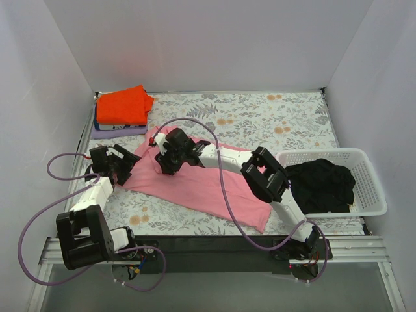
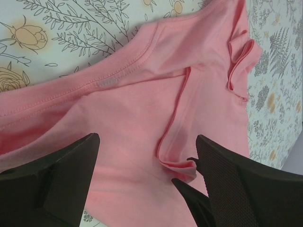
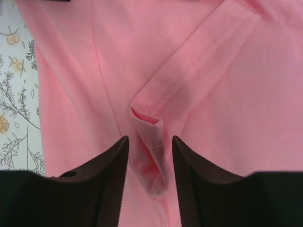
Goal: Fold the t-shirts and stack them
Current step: Fold the tshirt
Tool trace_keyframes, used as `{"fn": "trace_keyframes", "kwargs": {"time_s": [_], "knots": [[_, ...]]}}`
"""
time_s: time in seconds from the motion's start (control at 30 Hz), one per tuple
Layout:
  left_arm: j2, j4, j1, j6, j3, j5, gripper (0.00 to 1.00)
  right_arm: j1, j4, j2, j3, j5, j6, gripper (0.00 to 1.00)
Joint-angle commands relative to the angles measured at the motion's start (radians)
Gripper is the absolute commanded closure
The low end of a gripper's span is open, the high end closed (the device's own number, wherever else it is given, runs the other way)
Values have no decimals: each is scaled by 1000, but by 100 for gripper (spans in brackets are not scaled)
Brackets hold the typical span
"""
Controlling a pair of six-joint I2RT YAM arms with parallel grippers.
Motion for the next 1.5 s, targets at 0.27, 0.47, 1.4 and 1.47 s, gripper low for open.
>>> {"fn": "trace_keyframes", "kwargs": {"time_s": [0.27, 0.47, 1.4, 1.47], "knots": [[7, 9, -3, 16, 14, 12, 17, -14, 66, 1, 37, 38, 31, 99], [12, 9, -1, 16, 11, 7, 18, -37, 133, -29, -46, 78, 124, 99], [4, -4, -1, 23, 18, 1, 18, -72, 169, -123, -207, 208, 460, 92], [-1, -3, -1, 25, 17, -1, 18, -72, 169, -126, -216, 214, 494, 92]]}}
